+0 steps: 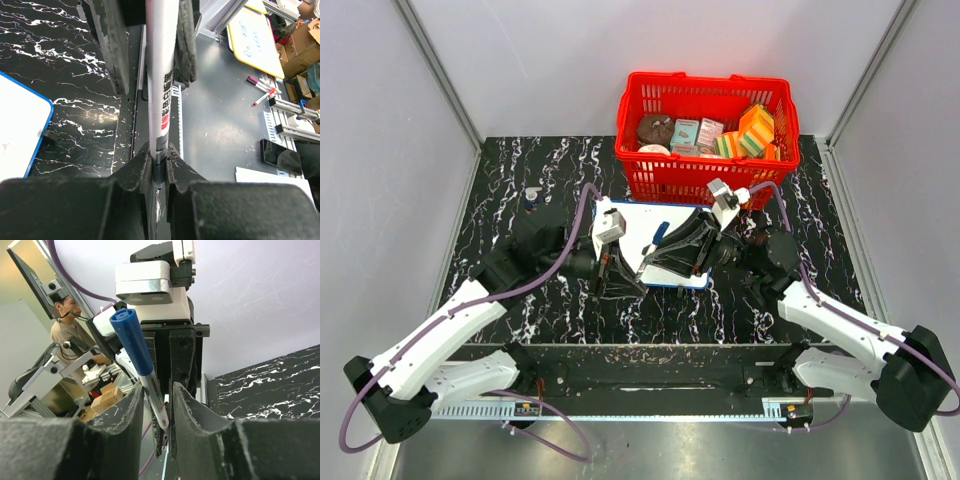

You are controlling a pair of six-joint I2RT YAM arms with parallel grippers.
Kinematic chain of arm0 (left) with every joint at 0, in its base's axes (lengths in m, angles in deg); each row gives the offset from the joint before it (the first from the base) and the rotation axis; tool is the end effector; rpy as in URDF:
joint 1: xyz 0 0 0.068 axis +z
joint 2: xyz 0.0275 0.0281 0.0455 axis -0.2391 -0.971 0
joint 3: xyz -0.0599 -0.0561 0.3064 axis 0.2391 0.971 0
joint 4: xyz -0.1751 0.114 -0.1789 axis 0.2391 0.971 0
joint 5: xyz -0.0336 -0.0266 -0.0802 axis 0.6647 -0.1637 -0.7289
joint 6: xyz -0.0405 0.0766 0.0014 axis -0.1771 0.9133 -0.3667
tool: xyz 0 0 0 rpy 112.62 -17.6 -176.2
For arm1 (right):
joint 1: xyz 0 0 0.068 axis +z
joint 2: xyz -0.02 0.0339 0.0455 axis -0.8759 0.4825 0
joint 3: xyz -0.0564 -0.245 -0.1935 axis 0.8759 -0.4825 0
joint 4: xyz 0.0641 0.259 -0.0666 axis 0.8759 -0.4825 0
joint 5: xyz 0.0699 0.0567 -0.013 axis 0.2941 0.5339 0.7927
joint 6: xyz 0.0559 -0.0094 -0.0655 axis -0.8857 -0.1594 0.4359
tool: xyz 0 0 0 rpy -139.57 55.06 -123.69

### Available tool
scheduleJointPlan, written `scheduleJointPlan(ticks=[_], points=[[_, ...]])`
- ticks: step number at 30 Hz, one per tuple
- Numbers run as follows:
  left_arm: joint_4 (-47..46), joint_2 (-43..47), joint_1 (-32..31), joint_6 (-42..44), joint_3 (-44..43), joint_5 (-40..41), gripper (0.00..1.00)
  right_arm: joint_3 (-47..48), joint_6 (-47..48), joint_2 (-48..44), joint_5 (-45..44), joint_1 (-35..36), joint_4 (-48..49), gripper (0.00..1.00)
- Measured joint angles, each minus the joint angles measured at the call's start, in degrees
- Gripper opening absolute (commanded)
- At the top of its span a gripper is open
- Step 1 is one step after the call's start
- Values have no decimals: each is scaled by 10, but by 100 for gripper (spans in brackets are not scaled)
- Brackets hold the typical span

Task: Write a sentence on the whiteboard
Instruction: Pass from the left arm to the right, then pass from the right arm to the left

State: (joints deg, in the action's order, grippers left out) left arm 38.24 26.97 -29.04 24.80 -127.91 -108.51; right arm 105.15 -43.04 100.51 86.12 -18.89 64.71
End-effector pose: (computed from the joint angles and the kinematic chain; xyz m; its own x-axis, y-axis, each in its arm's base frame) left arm 0.1139 -0.1868 0.4023 -0.3812 0.2369 -0.8936 0.9197 -0.0011 -0.3926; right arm 0.1490 0.2043 0.4101 -0.4061 0.3669 -0.8369 -0.9136 -0.1420 0.3810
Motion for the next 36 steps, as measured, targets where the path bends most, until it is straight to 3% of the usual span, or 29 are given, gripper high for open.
scheduleJointPlan(ticks=[4,5,6,8,12,13,14,15,17,19,28,36], points=[[-1,-4,0,0,0,-2,0,0,-8,2,5,0,13,37],[-2,-6,0,0,0,-3,0,0,-9,2,6,0,16,34],[-1,-8,0,0,0,-3,0,0,-12,4,9,0,19,16],[-1,-12,0,0,0,-5,0,0,-14,7,9,0,28,1],[-1,-13,-2,-14,0,-13,3,0,-5,12,8,-1,29,0],[-1,-13,-2,-16,0,-14,17,0,-4,12,8,-2,29,0],[-1,-13,-2,-16,0,-14,40,0,-2,12,8,-2,29,0],[0,-13,-2,-16,0,-13,51,0,0,12,8,-2,28,0],[1,-12,-2,-8,0,-7,70,0,0,10,5,-2,17,0],[1,-11,-1,-10,1,6,77,0,12,-3,-8,-1,-11,0],[-89,52,93,-78,85,-3,84,-8,158,-152,-179,0,-238,0],[-170,45,208,-166,175,48,85,-38,246,-209,-333,0,-361,0]])
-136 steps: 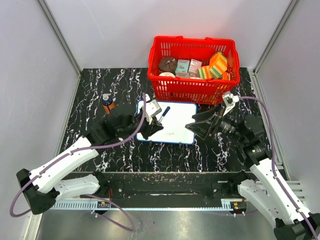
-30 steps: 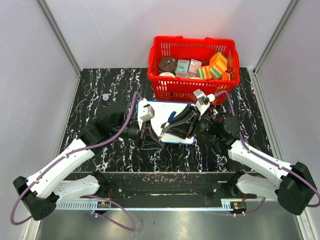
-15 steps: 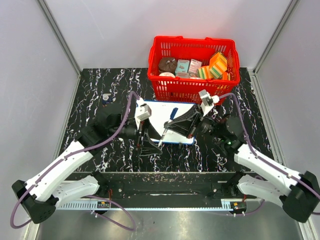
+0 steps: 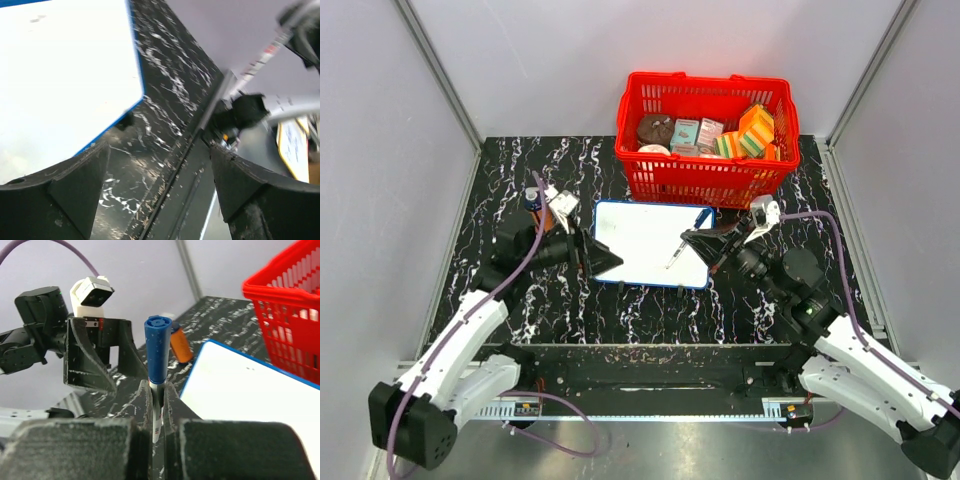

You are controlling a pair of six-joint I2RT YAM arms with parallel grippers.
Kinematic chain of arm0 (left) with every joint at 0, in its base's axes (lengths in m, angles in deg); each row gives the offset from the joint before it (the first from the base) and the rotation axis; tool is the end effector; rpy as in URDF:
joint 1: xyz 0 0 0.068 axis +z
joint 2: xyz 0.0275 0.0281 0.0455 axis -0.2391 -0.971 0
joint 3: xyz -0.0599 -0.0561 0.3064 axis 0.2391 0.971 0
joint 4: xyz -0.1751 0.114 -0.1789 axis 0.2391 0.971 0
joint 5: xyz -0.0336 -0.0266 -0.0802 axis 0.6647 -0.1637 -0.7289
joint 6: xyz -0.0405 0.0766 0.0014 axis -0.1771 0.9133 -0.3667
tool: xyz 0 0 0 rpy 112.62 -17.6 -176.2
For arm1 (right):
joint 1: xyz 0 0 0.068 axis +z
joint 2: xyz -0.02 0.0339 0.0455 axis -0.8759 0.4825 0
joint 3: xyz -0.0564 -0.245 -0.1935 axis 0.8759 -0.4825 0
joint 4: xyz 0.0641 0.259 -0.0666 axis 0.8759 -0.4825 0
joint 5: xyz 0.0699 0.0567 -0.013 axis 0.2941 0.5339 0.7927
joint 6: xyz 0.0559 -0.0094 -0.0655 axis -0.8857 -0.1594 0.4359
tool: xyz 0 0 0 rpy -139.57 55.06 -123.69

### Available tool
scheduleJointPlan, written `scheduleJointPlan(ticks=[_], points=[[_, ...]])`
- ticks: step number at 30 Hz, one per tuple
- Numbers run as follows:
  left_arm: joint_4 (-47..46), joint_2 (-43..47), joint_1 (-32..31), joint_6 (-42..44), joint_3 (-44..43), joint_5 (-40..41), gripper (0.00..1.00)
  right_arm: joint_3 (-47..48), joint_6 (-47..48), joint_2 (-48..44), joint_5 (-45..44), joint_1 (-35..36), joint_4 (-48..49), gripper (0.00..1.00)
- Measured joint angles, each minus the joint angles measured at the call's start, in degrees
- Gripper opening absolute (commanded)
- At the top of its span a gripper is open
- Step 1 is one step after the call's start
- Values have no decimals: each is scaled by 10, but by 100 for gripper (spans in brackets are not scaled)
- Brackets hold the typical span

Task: Write a sentence on the whiteboard
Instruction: Pass from the right arm to the left

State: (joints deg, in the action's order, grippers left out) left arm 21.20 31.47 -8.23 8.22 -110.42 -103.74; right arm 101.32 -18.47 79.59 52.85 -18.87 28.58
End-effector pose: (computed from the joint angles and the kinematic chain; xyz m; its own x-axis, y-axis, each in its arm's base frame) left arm 0.1736 -0.1299 0.3352 -0.6068 -0.0629 -0.7923 0.7154 0.3912 -0.5790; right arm 0.1375 0.1404 0.3830 -0.1425 0.3787 -0.9145 -0.7763 0.5304 0.3406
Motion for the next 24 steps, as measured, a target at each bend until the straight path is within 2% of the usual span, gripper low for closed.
scheduleJointPlan(ticks=[6,12,18,24], points=[[-65,-44,118,-52,66,16,85,-7,33,-14,-50,0,-37,0],[-161,-96,206,-114,130,17,85,-25,49,-37,-91,0,-36,0],[-238,-127,235,-138,161,31,85,-35,80,-56,-108,0,-27,0],[-343,-161,238,-171,175,16,83,-91,113,-82,-129,0,43,0]])
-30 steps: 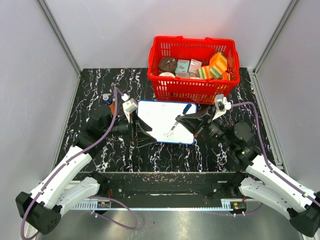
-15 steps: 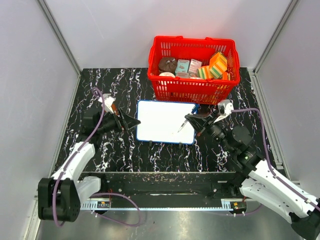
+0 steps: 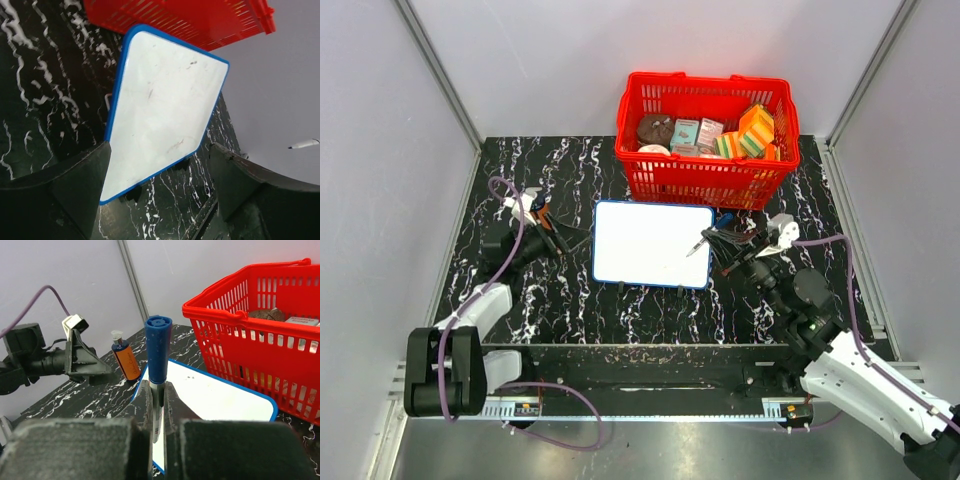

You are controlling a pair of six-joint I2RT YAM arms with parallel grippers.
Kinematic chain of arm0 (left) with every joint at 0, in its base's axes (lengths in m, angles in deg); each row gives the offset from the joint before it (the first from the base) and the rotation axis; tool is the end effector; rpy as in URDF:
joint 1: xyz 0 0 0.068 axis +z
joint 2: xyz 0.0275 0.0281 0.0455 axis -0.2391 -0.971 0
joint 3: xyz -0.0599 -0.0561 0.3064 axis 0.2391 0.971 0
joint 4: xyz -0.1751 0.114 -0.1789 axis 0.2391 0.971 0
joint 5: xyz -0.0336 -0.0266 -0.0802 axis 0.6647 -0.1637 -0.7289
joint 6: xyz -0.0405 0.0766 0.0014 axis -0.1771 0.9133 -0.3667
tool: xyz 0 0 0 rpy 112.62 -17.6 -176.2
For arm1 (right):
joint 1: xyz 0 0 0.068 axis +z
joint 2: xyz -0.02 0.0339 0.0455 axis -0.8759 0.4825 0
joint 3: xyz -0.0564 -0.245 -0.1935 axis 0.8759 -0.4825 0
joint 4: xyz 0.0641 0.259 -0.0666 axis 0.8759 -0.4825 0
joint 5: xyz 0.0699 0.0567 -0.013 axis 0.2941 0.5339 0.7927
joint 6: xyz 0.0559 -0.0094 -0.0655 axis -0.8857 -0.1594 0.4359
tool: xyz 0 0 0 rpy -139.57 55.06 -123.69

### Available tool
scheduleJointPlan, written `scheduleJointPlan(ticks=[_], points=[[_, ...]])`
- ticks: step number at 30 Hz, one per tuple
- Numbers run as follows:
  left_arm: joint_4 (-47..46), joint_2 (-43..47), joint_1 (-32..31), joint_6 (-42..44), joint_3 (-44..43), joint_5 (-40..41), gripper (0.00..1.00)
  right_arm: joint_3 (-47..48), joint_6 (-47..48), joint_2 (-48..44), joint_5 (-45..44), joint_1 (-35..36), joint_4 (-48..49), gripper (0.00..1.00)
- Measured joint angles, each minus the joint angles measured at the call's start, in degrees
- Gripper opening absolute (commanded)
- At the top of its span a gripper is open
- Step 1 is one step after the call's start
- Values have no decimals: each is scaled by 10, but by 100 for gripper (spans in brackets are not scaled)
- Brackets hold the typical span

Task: Write a sentence on the whiteboard
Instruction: Pass from the right arm to the left

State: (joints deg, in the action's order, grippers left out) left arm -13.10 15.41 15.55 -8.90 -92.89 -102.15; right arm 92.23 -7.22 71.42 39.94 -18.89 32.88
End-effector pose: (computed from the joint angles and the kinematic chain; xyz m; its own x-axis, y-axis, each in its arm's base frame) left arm 0.2528 -0.0462 0.2317 -0.6326 -0.4916 -0.5984 0.3141 0.5434 -0.7785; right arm 0.1287 0.1091 0.3522 0.0832 0.3350 -0.9385 -0.6441 0.7367 0.2058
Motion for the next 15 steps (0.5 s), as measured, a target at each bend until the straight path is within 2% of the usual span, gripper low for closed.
scheduleJointPlan(ticks=[4,8,12,15], points=[[-38,18,-32,-3,0,-13,84,1,6,7,10,0,-1,0],[33,100,-173,70,-38,7,87,21,-17,25,17,0,-13,0],[89,168,-330,166,-107,99,87,46,-69,43,17,0,-28,0],[115,158,-406,219,-156,171,86,64,-106,54,13,0,-42,0]])
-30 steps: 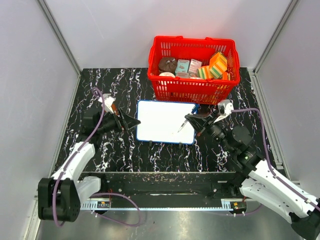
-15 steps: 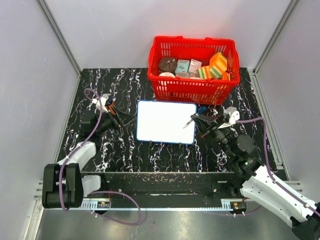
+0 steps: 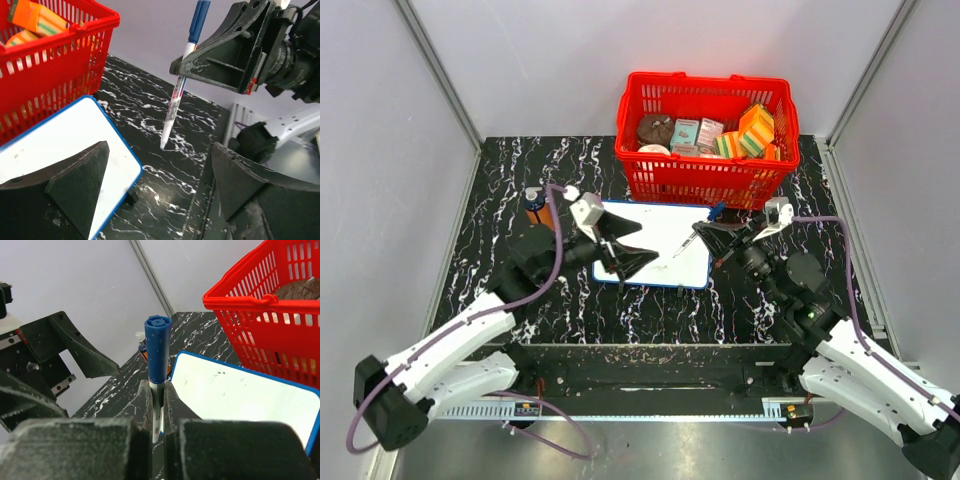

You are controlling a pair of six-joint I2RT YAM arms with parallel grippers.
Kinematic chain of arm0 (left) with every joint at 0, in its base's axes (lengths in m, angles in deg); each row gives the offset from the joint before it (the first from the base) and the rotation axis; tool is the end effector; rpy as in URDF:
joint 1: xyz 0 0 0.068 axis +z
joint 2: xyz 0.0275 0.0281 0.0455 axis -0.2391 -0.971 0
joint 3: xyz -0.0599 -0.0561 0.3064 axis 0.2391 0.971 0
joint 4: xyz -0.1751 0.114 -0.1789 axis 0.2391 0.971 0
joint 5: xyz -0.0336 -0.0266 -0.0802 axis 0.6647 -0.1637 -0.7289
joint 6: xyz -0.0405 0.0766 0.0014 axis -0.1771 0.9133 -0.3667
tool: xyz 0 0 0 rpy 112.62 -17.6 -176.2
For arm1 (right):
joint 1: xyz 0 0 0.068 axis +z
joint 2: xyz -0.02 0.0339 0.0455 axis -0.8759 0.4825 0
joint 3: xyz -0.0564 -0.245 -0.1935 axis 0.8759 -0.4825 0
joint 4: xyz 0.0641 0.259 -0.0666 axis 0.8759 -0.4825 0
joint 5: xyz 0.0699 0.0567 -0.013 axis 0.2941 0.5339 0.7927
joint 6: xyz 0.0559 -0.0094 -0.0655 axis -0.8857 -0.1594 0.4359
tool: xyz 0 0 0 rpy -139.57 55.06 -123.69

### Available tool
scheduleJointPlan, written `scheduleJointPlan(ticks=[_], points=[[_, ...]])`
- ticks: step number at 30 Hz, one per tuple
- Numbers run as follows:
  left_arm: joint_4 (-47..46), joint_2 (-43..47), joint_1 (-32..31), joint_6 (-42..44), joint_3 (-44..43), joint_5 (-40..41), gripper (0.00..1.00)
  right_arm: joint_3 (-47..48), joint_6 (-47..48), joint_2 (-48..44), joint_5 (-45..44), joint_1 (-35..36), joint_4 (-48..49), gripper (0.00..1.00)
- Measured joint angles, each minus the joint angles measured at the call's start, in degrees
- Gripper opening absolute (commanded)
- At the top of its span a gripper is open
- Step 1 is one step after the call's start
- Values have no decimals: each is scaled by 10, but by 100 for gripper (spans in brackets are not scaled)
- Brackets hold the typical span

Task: Write a sentence on the whiteboard
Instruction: Pass from the right arm to the left

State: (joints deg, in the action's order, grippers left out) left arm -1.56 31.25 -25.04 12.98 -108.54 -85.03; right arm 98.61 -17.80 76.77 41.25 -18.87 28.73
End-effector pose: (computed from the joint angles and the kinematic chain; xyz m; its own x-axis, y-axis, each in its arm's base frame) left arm 0.1573 -0.1721 0.3728 -0.2491 -0.1823 -0.9512 0.8820 0.3629 -0.3006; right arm 0.1411 0.1228 0.3726 -0.0790 0.4267 -0.9009 -0.6498 0.6634 0.3712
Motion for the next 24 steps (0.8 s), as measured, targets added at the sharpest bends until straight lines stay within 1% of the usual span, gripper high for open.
scheduleJointPlan(ticks=[2,6,10,13,14,15,17,18,22,23,24], points=[[13,-26,-43,32,-30,45,86,9,-21,6,-3,0,-9,0],[60,-125,-141,98,-101,136,85,21,-52,11,-6,0,-30,0],[100,-191,-181,139,-137,195,82,24,-69,7,-7,0,-47,0],[115,-215,-186,160,-151,226,62,24,-78,-3,-6,0,-53,0],[118,-217,-186,165,-155,233,41,24,-81,-7,-6,0,-53,0],[122,-220,-186,170,-157,238,28,24,-82,-11,-6,0,-53,0],[122,-221,-186,180,-162,242,6,24,-84,-18,-9,0,-53,0],[123,-221,-188,184,-165,242,0,24,-86,-19,-10,-1,-53,0],[134,-221,-201,216,-168,229,0,24,-91,-19,-9,-2,-51,0],[134,-221,-200,222,-168,228,0,24,-92,-18,-8,-2,-51,5],[135,-221,-199,227,-168,229,0,23,-92,-17,-5,-3,-50,12]])
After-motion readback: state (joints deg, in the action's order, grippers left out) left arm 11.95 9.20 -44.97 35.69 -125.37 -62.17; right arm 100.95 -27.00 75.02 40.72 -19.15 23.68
